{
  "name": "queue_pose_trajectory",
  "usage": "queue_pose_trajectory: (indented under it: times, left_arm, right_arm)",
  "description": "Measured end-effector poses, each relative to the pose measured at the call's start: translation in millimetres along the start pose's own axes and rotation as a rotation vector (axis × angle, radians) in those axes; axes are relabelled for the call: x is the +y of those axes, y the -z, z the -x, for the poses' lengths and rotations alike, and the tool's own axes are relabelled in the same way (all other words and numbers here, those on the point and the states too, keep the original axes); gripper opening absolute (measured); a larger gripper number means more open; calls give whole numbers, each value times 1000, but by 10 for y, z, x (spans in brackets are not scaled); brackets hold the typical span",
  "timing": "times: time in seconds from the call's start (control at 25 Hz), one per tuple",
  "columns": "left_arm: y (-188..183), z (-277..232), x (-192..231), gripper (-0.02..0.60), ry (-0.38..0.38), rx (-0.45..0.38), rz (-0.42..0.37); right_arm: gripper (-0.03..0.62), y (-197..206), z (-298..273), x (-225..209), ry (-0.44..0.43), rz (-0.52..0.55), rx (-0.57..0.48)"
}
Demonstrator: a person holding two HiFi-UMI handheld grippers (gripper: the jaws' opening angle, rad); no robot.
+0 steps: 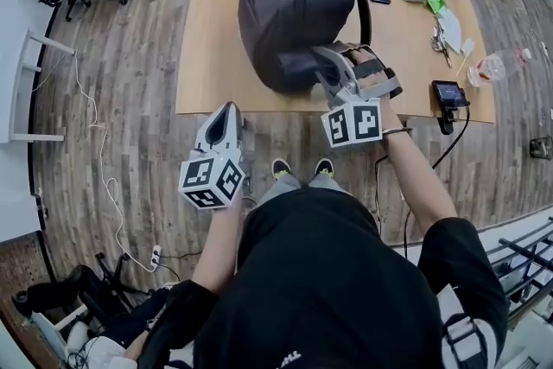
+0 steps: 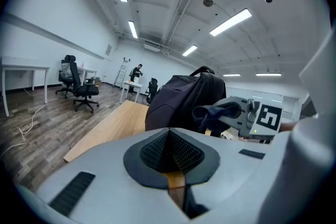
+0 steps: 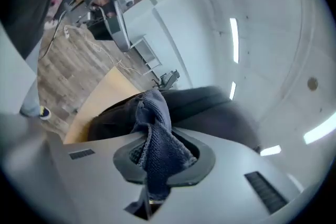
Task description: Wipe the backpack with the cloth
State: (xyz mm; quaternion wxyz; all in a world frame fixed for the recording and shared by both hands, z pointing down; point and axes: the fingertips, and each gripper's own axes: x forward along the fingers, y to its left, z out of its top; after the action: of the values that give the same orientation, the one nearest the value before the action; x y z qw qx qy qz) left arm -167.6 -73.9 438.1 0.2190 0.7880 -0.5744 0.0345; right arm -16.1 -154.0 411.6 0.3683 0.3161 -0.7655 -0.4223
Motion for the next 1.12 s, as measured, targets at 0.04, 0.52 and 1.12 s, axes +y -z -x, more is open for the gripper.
queue_pose_trajectory:
  times: [0.04, 0.52, 1.12]
  left_arm:
    - [-9, -13, -21, 15, 4, -3, 0]
    - [-94, -18, -57, 15, 18, -28, 3]
    - [-94, -65, -31, 15, 19, -26, 13]
  right_arm:
    - [44, -68, 79, -172, 38, 56, -21]
    - [46, -192, 177, -1955, 152, -133, -80]
    - [44, -327, 26, -1652, -124, -368, -152]
